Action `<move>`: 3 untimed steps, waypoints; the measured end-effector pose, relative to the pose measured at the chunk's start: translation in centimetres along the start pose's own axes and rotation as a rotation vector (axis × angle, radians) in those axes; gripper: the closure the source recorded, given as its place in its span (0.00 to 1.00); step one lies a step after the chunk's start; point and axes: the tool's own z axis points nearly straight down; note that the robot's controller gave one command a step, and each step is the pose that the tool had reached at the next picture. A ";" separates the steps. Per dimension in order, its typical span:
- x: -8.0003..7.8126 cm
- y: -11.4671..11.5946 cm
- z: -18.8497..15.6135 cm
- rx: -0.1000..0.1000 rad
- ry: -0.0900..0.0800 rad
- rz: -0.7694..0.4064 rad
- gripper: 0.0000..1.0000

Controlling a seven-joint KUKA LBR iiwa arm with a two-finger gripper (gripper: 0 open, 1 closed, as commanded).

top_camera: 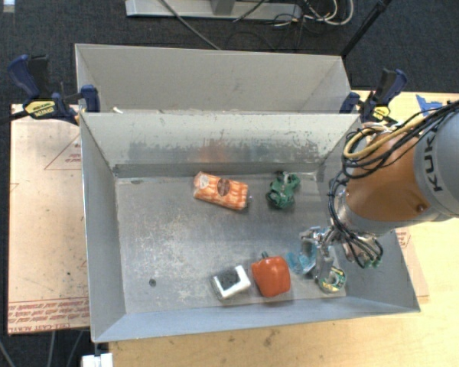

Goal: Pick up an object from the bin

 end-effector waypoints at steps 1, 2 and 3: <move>0.0 0.0 0.0 0.000 0.000 0.000 1.00; 0.8 -0.6 -4.4 -0.002 0.011 -0.002 1.00; 0.8 -0.9 -6.0 -0.001 0.005 -0.001 1.00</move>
Offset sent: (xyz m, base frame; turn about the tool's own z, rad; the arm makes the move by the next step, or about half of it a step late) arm -0.0094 -0.0169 0.1110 -0.0092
